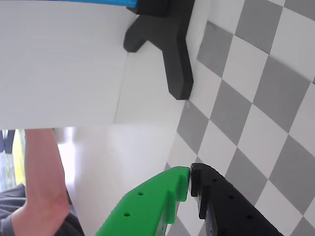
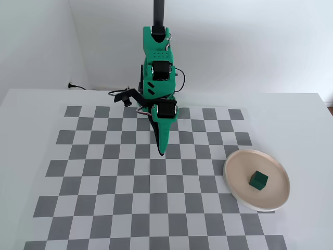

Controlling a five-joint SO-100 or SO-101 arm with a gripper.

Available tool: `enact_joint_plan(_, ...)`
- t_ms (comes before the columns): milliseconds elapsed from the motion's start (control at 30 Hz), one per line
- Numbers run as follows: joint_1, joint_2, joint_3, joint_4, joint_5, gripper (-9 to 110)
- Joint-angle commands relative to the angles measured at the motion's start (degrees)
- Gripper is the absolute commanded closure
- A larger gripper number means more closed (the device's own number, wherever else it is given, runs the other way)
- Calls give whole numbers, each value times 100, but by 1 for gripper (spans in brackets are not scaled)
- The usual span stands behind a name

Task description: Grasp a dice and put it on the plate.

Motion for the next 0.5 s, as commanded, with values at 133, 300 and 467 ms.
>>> enact_joint_plan(133,26,703,18,413,255,106)
enact_joint_plan(300,44,1125,185,782,396,106)
enact_joint_plan(467,105,2101,580,1301,457,106)
